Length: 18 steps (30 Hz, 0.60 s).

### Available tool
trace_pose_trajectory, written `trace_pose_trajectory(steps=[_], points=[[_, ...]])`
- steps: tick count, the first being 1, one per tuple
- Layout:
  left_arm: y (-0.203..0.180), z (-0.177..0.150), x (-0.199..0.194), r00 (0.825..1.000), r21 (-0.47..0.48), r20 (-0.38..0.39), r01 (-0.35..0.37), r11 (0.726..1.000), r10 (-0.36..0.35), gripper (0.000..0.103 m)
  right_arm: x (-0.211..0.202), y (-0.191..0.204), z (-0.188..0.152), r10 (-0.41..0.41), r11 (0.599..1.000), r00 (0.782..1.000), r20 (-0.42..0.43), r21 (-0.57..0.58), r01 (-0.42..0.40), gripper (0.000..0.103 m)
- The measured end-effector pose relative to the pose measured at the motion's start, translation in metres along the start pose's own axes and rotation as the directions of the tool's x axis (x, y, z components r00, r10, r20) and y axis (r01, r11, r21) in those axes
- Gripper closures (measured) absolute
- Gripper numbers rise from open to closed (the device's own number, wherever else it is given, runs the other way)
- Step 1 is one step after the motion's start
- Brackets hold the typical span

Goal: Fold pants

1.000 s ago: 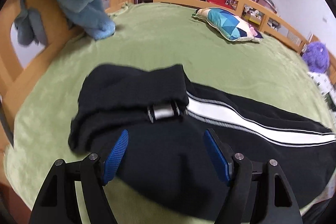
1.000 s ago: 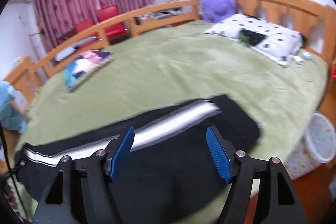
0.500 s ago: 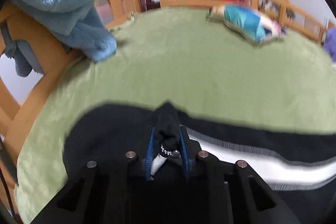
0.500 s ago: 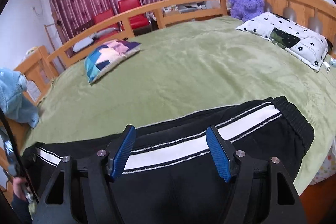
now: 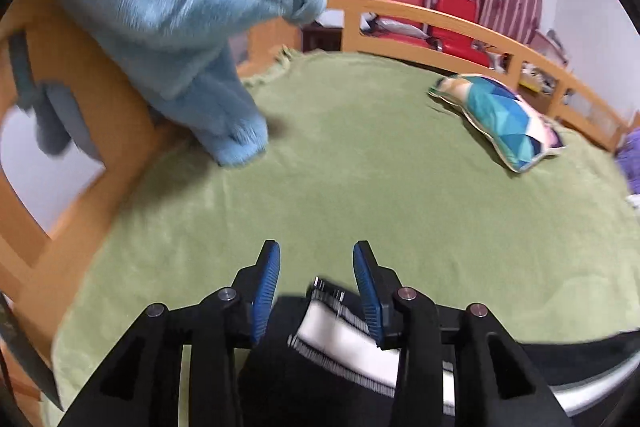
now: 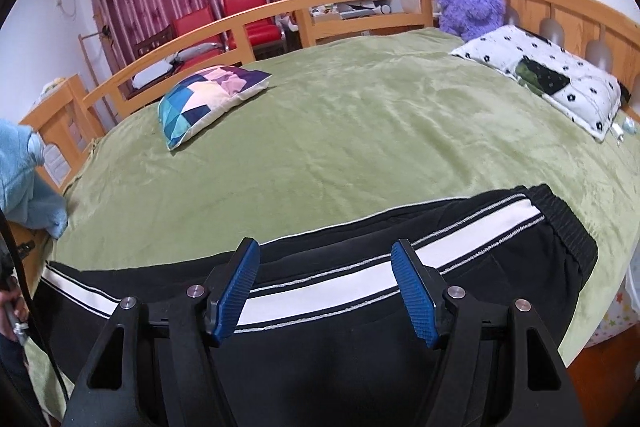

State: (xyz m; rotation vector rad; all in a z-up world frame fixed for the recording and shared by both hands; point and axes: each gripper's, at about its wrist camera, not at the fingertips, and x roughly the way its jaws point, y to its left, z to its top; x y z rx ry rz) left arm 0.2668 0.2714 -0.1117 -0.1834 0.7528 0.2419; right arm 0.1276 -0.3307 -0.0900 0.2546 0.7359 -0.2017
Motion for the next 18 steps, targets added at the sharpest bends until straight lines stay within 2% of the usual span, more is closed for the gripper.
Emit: trace_pose_trajectory(steps=[1, 2, 3, 4, 6, 9, 11, 16, 18], points=[[0.010, -0.005, -0.002, 0.999, -0.012, -0.018, 0.049, 0.999, -0.050, 0.061, -0.001, 0.005, 0.000, -0.002, 1.000, 1.000, 0.001, -0.010, 0.002, 0.035], [0.015, -0.010, -0.004, 0.996, -0.019, -0.027, 0.080, 0.997, -0.080, 0.053, -0.002, 0.009, 0.000, -0.002, 1.000, 1.000, 0.001, -0.017, 0.002, 0.035], [0.026, -0.018, -0.008, 0.990, -0.031, -0.035, 0.136, 0.990, -0.137, 0.046, -0.003, 0.012, -0.001, -0.002, 1.000, 1.000, 0.001, -0.021, 0.002, 0.035], [0.036, -0.027, -0.013, 0.981, -0.039, -0.033, 0.190, 0.981, -0.192, 0.043, -0.003, 0.016, -0.001, 0.000, 1.000, 1.000, 0.000, -0.026, 0.000, 0.035], [0.046, -0.042, -0.019, 0.974, -0.033, -0.042, 0.220, 0.975, -0.222, 0.037, -0.004, 0.021, -0.002, -0.006, 0.999, 1.000, -0.003, -0.036, 0.006, 0.035], [0.063, -0.065, -0.015, 0.972, -0.003, -0.094, 0.215, 0.977, -0.215, 0.035, -0.007, 0.026, -0.004, -0.024, 0.998, 1.000, -0.005, -0.056, 0.024, 0.035], [0.072, -0.078, -0.005, 0.961, -0.002, -0.135, 0.242, 0.970, -0.240, 0.033, -0.009, 0.029, -0.006, -0.034, 0.997, 0.999, -0.006, -0.069, 0.034, 0.035], [0.077, -0.098, 0.037, 0.898, -0.045, -0.283, 0.338, 0.940, -0.337, 0.033, -0.012, 0.030, -0.010, -0.062, 0.995, 0.998, -0.011, -0.080, 0.061, 0.035], [0.077, -0.097, 0.047, 0.896, -0.088, -0.267, 0.345, 0.935, -0.356, 0.033, -0.013, 0.028, -0.011, -0.076, 0.994, 0.997, -0.016, -0.075, 0.075, 0.035]])
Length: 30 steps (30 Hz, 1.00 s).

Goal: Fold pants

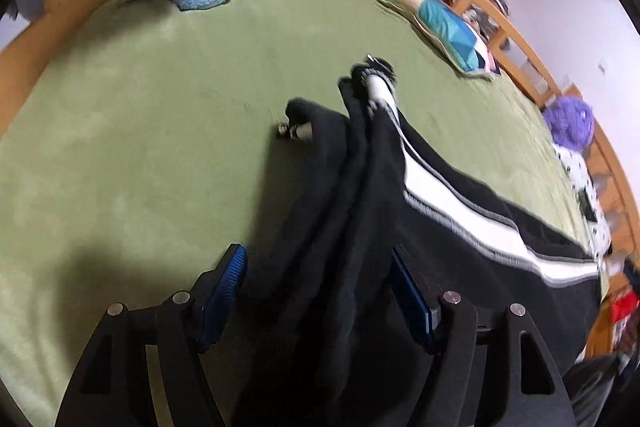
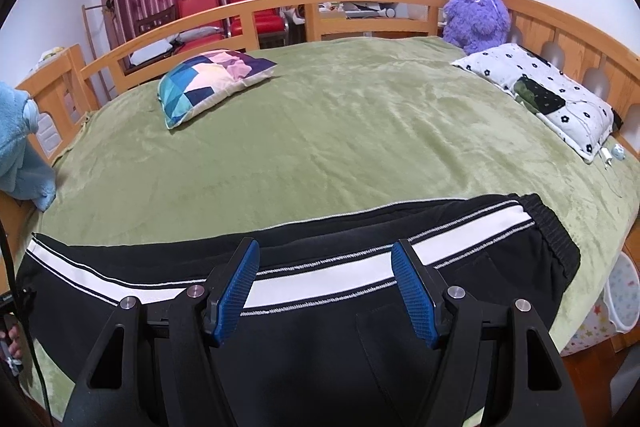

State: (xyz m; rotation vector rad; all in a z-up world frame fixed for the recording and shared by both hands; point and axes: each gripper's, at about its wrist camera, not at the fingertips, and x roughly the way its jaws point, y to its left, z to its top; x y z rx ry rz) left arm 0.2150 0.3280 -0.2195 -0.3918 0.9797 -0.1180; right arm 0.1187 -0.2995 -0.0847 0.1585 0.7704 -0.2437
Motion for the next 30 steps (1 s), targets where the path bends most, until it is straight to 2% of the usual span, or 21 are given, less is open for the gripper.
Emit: trace_pose_trajectory(steps=[1, 2, 3, 5, 6, 9, 12, 13, 14, 16, 17, 18, 21, 25, 28, 30], points=[[0.001, 0.002, 0.002, 1.000, -0.031, 0.017, 0.026, 0.999, -0.025, 0.033, -0.001, -0.001, -0.001, -0.003, 1.000, 1.000, 0.000, 0.005, 0.003, 0.035], [0.000, 0.002, 0.003, 0.999, -0.048, 0.017, 0.044, 0.998, -0.043, 0.038, -0.002, -0.002, -0.001, -0.002, 1.000, 1.000, 0.001, 0.010, 0.002, 0.035], [-0.003, 0.003, 0.004, 0.998, -0.072, 0.014, 0.056, 0.996, -0.055, 0.056, -0.003, -0.004, -0.001, 0.002, 1.000, 1.000, 0.003, 0.019, -0.002, 0.035], [-0.013, 0.007, 0.004, 1.000, -0.064, -0.013, 0.023, 0.998, -0.024, 0.077, -0.003, -0.007, -0.001, 0.016, 0.999, 1.000, 0.002, 0.038, -0.016, 0.035], [-0.017, 0.008, 0.000, 0.999, -0.069, -0.018, 0.029, 0.997, -0.031, 0.083, -0.003, -0.008, -0.001, 0.020, 0.999, 1.000, 0.002, 0.043, -0.020, 0.035], [-0.035, 0.016, -0.033, 0.999, -0.076, 0.009, 0.038, 0.996, -0.038, 0.085, -0.002, -0.007, -0.001, 0.046, 0.997, 0.999, 0.003, 0.054, -0.047, 0.035], [-0.054, 0.025, -0.084, 0.994, -0.085, 0.051, 0.098, 0.992, -0.094, 0.085, -0.004, -0.003, -0.001, 0.096, 0.994, 0.995, 0.013, 0.057, -0.097, 0.035], [-0.061, 0.027, -0.095, 0.995, -0.079, 0.054, 0.083, 0.993, -0.079, 0.084, -0.005, -0.001, -0.001, 0.108, 0.993, 0.994, 0.019, 0.052, -0.109, 0.035], [-0.065, 0.027, -0.103, 0.997, -0.069, 0.061, 0.061, 0.996, -0.057, 0.076, -0.007, 0.001, -0.002, 0.122, 0.991, 0.992, 0.026, 0.044, -0.123, 0.035], [-0.078, 0.027, -0.115, 0.992, -0.031, 0.091, -0.085, 0.996, 0.088, 0.052, -0.013, 0.004, -0.004, 0.151, 0.988, 0.988, 0.040, 0.018, -0.152, 0.035], [-0.081, 0.025, -0.120, 0.975, -0.041, 0.105, -0.190, 0.981, 0.194, 0.040, -0.016, 0.005, -0.005, 0.160, 0.987, 0.986, 0.050, 0.002, -0.160, 0.035], [-0.081, 0.021, -0.125, 0.961, -0.060, 0.119, -0.244, 0.968, 0.249, 0.040, -0.020, 0.006, -0.007, 0.164, 0.986, 0.985, 0.060, -0.014, -0.164, 0.035], [-0.080, 0.006, -0.134, 0.964, -0.091, 0.108, -0.234, 0.968, 0.244, 0.040, -0.031, 0.001, -0.011, 0.193, 0.981, 0.978, 0.086, -0.038, -0.190, 0.035], [-0.087, -0.014, -0.126, 0.951, -0.072, 0.058, -0.300, 0.951, 0.304, 0.040, -0.034, -0.012, -0.014, 0.236, 0.972, 0.968, 0.085, -0.004, -0.237, 0.035], [-0.093, -0.026, -0.115, 0.954, -0.044, 0.030, -0.298, 0.954, 0.299, 0.040, -0.031, -0.020, -0.017, 0.242, 0.970, 0.966, 0.088, 0.005, -0.244, 0.035], [-0.095, -0.029, -0.106, 0.949, -0.027, 0.019, -0.315, 0.949, 0.316, 0.040, -0.024, -0.023, -0.018, 0.240, 0.971, 0.967, 0.082, 0.002, -0.241, 0.035]])
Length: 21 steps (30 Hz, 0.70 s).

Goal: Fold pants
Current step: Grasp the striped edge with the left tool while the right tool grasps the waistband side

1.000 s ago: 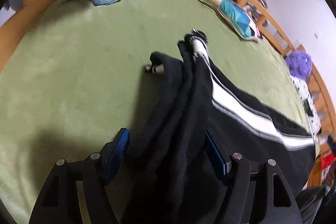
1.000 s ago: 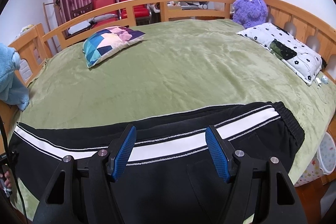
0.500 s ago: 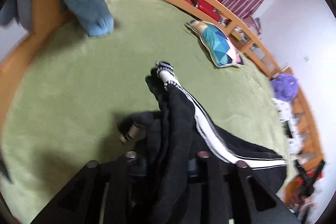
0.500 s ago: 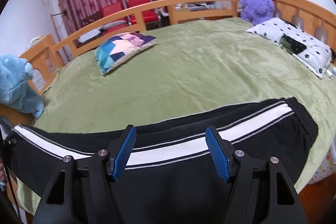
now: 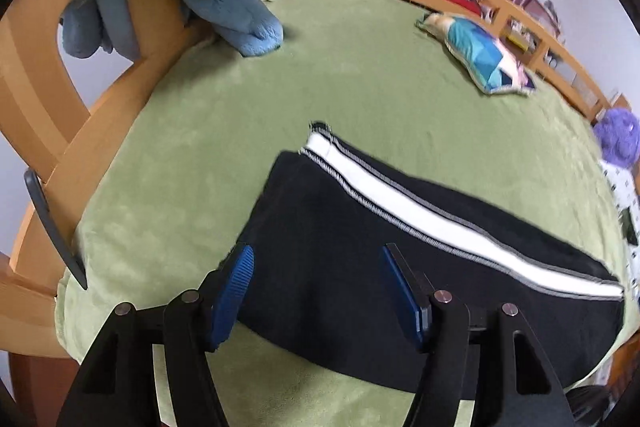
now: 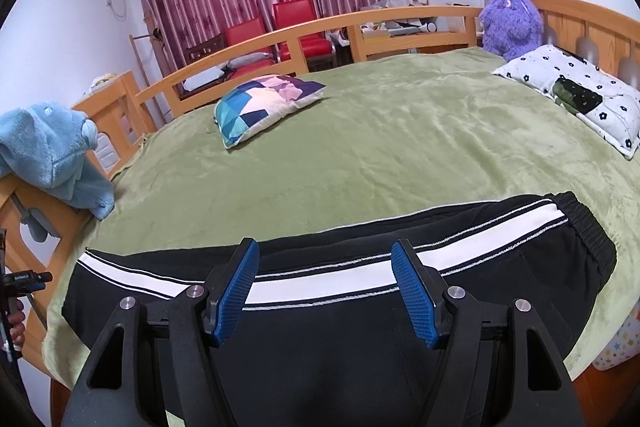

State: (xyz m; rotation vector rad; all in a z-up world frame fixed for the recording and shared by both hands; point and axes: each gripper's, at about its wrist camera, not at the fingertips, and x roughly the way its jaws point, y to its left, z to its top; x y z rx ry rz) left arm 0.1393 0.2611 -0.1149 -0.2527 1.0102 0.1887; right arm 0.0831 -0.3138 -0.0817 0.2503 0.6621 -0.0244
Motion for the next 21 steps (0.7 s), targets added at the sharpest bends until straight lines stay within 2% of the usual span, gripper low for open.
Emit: trace_pose_trajectory(steps=[3, 6, 13, 15, 18, 21], points=[[-0.007, 0.000, 0.017, 0.999, 0.018, -0.029, 0.014, 1.000, -0.013, 0.040, 0.020, -0.008, -0.003, -0.007, 1.000, 0.999, -0.047, 0.017, 0.008, 0.035], [-0.007, 0.004, 0.031, 1.000, 0.037, -0.021, 0.020, 0.999, -0.019, 0.040, 0.038, -0.011, -0.004, -0.032, 0.999, 0.995, -0.098, 0.018, 0.034, 0.035], [0.029, 0.020, 0.065, 0.996, -0.024, -0.003, 0.086, 0.996, -0.086, 0.040, 0.061, 0.000, -0.005, -0.073, 0.997, 0.987, -0.144, -0.012, 0.072, 0.035], [0.033, 0.025, 0.070, 0.995, -0.022, 0.017, 0.103, 0.994, -0.102, 0.040, 0.068, 0.009, -0.006, -0.091, 0.995, 0.984, -0.153, -0.045, 0.085, 0.035], [0.031, 0.038, 0.075, 0.984, -0.006, 0.057, 0.170, 0.986, -0.169, 0.040, 0.079, 0.030, -0.011, -0.106, 0.987, 0.977, -0.183, -0.139, 0.081, 0.035], [0.023, 0.055, 0.082, 0.983, 0.015, 0.072, 0.171, 0.985, -0.171, 0.040, 0.096, 0.052, -0.017, -0.103, 0.975, 0.968, -0.227, -0.217, 0.053, 0.035]])
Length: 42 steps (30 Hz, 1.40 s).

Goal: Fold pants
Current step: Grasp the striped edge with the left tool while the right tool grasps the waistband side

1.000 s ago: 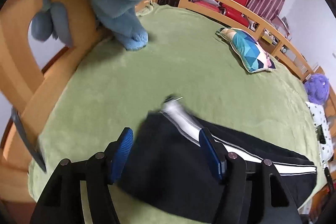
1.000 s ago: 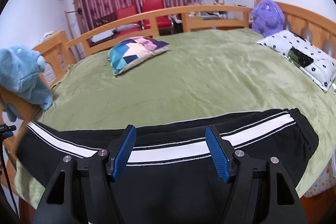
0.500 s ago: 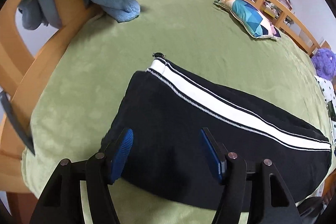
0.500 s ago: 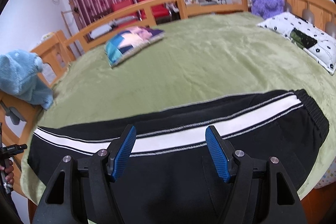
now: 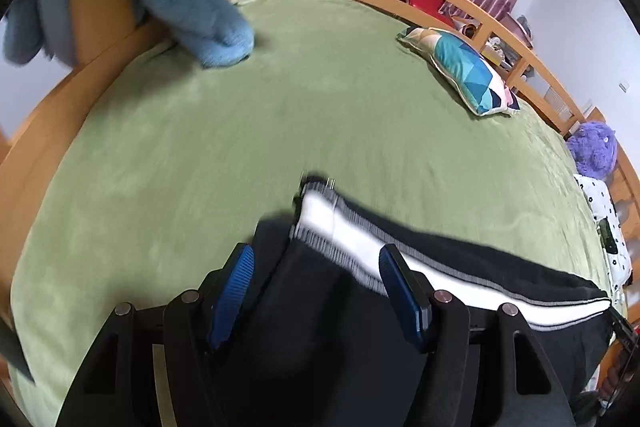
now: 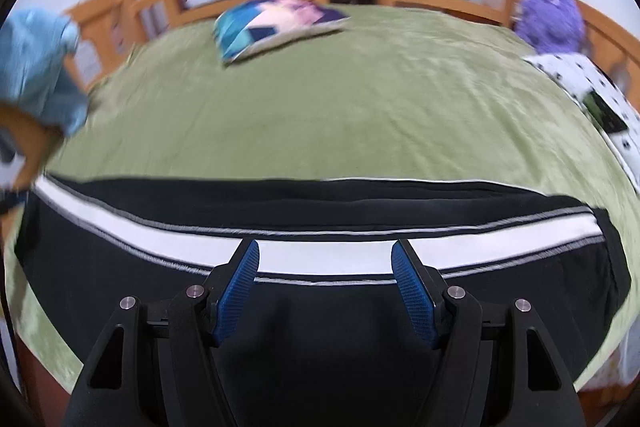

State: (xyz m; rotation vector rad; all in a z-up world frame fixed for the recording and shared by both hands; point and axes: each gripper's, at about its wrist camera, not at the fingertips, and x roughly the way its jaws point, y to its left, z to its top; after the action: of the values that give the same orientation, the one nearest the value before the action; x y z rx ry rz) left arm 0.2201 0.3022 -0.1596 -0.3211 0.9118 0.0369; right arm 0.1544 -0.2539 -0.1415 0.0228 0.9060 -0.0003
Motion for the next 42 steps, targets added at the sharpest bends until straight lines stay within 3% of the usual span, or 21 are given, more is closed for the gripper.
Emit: trace_pose_trajectory(steps=[5, 11, 13, 15, 16, 17, 18, 20, 22, 26, 28, 30, 34, 36, 38, 40, 41, 42], points=[[-0.018, 0.026, 0.021, 1.000, 0.051, 0.007, -0.003, 0.999, 0.003, 0.040, 0.028, 0.031, 0.016, 0.049, 0.998, 0.999, -0.020, -0.048, -0.050, 0.035], [-0.028, 0.030, 0.051, 0.997, 0.082, -0.061, -0.032, 0.996, 0.037, 0.043, 0.089, 0.072, 0.032, 0.069, 0.977, 0.993, -0.096, -0.197, -0.087, 0.035], [-0.029, 0.027, 0.052, 0.997, 0.090, -0.055, -0.044, 0.995, 0.049, 0.049, 0.114, 0.079, 0.031, 0.052, 0.966, 0.984, -0.169, -0.241, -0.093, 0.035], [-0.029, 0.023, 0.049, 0.995, 0.119, -0.031, -0.086, 0.989, 0.091, 0.070, 0.127, 0.084, 0.024, 0.040, 0.954, 0.975, -0.217, -0.283, -0.102, 0.035], [-0.027, 0.022, 0.047, 0.994, 0.127, -0.025, -0.099, 0.987, 0.103, 0.077, 0.125, 0.086, 0.022, 0.039, 0.949, 0.978, -0.205, -0.298, -0.100, 0.042], [-0.023, 0.022, 0.044, 0.996, 0.126, -0.022, -0.084, 0.988, 0.087, 0.080, 0.121, 0.088, 0.019, 0.053, 0.942, 0.978, -0.200, -0.314, -0.115, 0.073], [-0.020, 0.021, 0.040, 0.998, 0.119, -0.015, -0.057, 0.991, 0.059, 0.080, 0.117, 0.092, 0.016, 0.075, 0.931, 0.975, -0.211, -0.335, -0.144, 0.097], [-0.018, 0.022, 0.035, 0.999, 0.111, -0.008, -0.033, 0.993, 0.034, 0.081, 0.109, 0.100, 0.011, 0.046, 0.914, 0.983, -0.177, -0.389, -0.113, 0.100], [-0.017, 0.023, 0.028, 1.000, 0.107, 0.014, -0.008, 0.994, 0.006, 0.082, 0.103, 0.103, 0.012, 0.039, 0.913, 0.989, -0.140, -0.397, -0.092, 0.100], [-0.010, 0.034, 0.012, 0.998, 0.065, 0.058, 0.028, 0.998, -0.031, 0.082, 0.082, 0.084, 0.045, 0.134, 0.954, 0.989, -0.065, -0.261, -0.147, 0.100], [-0.006, 0.039, 0.012, 0.997, 0.040, 0.074, 0.023, 0.999, -0.026, 0.082, 0.080, 0.083, 0.060, 0.143, 0.959, 0.989, -0.039, -0.239, -0.148, 0.100], [-0.004, 0.042, 0.024, 0.999, 0.024, 0.037, 0.018, 1.000, -0.019, 0.081, 0.092, 0.085, 0.062, 0.126, 0.963, 0.991, -0.051, -0.233, -0.134, 0.100], [-0.003, 0.034, 0.052, 0.998, 0.022, -0.057, -0.032, 0.999, 0.033, 0.078, 0.146, 0.089, 0.045, 0.085, 0.971, 0.981, -0.176, -0.205, -0.121, 0.097], [-0.003, 0.028, 0.051, 0.996, 0.034, -0.078, -0.043, 0.999, 0.045, 0.074, 0.143, 0.094, 0.040, 0.058, 0.970, 0.989, -0.135, -0.225, -0.088, 0.092], [-0.002, 0.021, 0.040, 0.998, 0.043, -0.055, -0.038, 0.998, 0.040, 0.061, 0.131, 0.100, 0.044, 0.035, 0.968, 0.991, -0.127, -0.243, -0.065, 0.071], [-0.001, 0.014, 0.024, 0.999, 0.053, -0.032, -0.030, 0.998, 0.032, 0.048, 0.117, 0.099, 0.048, 0.049, 0.972, 0.993, -0.106, -0.223, -0.071, 0.061], [0.000, 0.010, 0.016, 0.999, 0.055, -0.021, -0.035, 0.998, 0.036, 0.039, 0.108, 0.099, 0.046, 0.051, 0.974, 0.994, -0.092, -0.216, -0.070, 0.060], [0.002, 0.003, 0.004, 0.999, 0.058, -0.011, -0.041, 0.997, 0.041, 0.038, 0.097, 0.099, 0.047, 0.053, 0.975, 0.995, -0.079, -0.211, -0.069, 0.060]])
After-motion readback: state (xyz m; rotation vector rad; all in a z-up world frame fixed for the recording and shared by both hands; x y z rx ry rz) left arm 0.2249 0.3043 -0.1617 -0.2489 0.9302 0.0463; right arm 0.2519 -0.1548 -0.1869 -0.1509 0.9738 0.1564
